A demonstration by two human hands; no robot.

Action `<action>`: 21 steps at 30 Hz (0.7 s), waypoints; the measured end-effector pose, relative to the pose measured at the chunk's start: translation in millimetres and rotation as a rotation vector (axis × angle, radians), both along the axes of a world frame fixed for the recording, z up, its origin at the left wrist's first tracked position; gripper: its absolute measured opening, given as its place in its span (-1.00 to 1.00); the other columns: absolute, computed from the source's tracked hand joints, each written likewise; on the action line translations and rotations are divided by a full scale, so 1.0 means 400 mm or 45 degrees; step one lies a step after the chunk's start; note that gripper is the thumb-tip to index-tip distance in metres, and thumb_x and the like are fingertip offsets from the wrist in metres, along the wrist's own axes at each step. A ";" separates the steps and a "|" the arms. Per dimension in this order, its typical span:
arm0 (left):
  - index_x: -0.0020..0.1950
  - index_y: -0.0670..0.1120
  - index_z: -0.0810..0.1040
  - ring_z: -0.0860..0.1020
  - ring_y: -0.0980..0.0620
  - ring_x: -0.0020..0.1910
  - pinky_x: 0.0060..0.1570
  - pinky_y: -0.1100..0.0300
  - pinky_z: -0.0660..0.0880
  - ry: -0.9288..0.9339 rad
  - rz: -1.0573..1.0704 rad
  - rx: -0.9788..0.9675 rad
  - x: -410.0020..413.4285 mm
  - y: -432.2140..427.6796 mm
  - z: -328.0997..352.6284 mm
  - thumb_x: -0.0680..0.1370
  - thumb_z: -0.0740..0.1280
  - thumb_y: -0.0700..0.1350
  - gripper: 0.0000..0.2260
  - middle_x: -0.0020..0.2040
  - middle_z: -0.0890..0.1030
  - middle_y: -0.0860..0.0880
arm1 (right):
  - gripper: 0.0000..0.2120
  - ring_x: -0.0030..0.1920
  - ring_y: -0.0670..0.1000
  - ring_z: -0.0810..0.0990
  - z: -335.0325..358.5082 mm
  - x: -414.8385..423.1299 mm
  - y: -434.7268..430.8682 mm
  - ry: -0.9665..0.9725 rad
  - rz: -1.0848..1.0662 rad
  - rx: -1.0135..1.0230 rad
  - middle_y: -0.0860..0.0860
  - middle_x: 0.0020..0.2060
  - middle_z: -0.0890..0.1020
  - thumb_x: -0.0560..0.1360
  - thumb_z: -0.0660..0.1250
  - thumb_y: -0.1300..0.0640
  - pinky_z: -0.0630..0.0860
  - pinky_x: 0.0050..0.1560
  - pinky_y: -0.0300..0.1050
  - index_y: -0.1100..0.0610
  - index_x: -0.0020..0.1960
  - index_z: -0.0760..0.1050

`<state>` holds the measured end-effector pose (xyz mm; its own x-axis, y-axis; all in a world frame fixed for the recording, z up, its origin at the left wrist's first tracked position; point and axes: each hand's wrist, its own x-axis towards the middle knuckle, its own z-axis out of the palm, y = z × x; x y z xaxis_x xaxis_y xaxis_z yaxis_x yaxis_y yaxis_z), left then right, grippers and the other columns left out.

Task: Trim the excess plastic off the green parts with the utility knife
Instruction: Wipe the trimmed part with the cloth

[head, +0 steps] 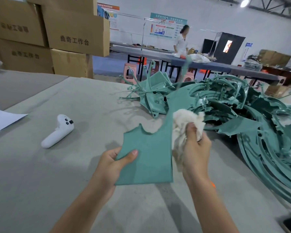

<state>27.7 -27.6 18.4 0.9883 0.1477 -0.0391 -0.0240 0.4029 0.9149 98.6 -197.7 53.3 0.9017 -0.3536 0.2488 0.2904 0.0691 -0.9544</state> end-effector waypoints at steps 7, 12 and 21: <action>-0.03 -0.30 0.67 0.65 -0.12 -0.24 -0.26 0.18 0.57 0.174 -0.271 0.297 -0.009 0.003 0.003 0.30 0.47 -0.11 -0.66 -0.09 0.68 -0.30 | -0.67 -0.39 -0.17 0.50 0.088 0.003 -0.038 -0.327 -0.119 0.231 -0.19 -0.40 0.55 0.63 0.14 -0.15 0.45 -0.37 -0.23 0.00 -0.20 0.45; -0.06 -0.25 0.70 0.67 -0.15 -0.22 -0.25 0.15 0.61 0.237 -0.434 0.275 -0.021 0.011 0.015 0.29 0.57 -0.19 -0.73 -0.07 0.68 -0.29 | -0.58 -0.45 -0.24 0.42 0.087 0.009 -0.038 -0.477 -0.165 0.018 -0.22 -0.49 0.49 0.64 0.09 -0.12 0.39 -0.40 -0.32 -0.06 -0.33 0.48; -0.09 -0.24 0.70 0.68 -0.17 -0.21 -0.29 0.12 0.62 0.150 -0.114 0.031 -0.015 0.023 0.019 0.27 0.53 -0.24 -0.76 -0.06 0.68 -0.29 | -0.51 -0.49 -0.18 0.32 -0.013 -0.020 0.036 -0.299 0.252 -0.626 -0.15 -0.55 0.40 0.61 0.00 -0.20 0.22 -0.45 -0.27 0.06 -0.36 0.29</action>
